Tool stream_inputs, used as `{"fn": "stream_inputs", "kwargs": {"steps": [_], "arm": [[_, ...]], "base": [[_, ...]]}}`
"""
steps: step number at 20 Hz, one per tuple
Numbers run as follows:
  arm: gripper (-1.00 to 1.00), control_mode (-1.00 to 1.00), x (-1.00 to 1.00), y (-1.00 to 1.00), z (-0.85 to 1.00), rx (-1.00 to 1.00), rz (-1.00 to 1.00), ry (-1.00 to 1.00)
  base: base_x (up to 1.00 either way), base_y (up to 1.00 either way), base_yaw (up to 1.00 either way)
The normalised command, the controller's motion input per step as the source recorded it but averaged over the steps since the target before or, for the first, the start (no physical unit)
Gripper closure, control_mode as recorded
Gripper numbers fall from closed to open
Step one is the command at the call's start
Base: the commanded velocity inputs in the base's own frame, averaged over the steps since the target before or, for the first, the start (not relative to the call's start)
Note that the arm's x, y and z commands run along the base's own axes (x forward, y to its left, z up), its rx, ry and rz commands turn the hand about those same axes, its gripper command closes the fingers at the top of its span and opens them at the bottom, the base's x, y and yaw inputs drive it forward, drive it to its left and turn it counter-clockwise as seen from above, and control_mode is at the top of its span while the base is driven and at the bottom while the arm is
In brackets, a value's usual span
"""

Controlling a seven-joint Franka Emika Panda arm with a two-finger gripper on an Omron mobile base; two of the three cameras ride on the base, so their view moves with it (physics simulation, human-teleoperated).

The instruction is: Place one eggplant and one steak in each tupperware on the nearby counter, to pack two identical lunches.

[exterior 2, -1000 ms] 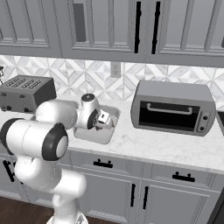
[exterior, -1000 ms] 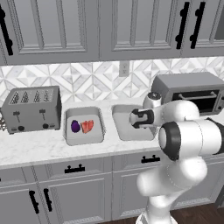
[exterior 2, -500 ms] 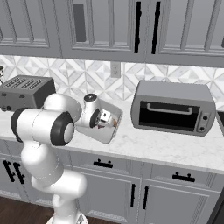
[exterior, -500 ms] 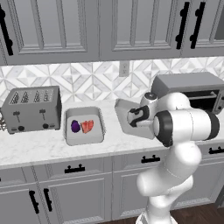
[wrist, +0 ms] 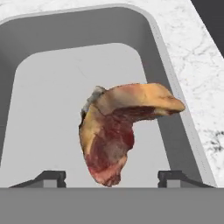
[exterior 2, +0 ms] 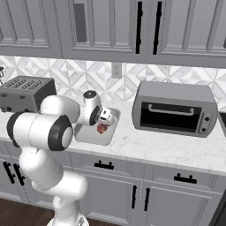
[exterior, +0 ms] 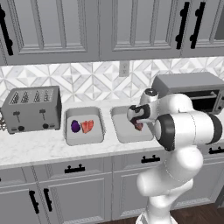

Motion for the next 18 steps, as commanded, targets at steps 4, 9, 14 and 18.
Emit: {"fn": "stream_inputs", "kwargs": {"steps": [4,9,14,18], "arm": [[-1.0,-1.0,-0.28,0.27,0.62,0.0,0.0,0.0],[-1.0,-1.0,-0.8,0.32,0.59,0.0,0.0,-0.01],[-1.0,-1.0,-1.0,0.12,0.41,0.0,0.0,-0.11],[-1.0,-1.0,-1.0,0.0,0.04,0.06,-0.03,-0.12]], "base": [[0.0,0.0,0.0],[0.0,0.0,0.0],[0.0,0.0,0.0],[0.0,0.0,0.0]]}}
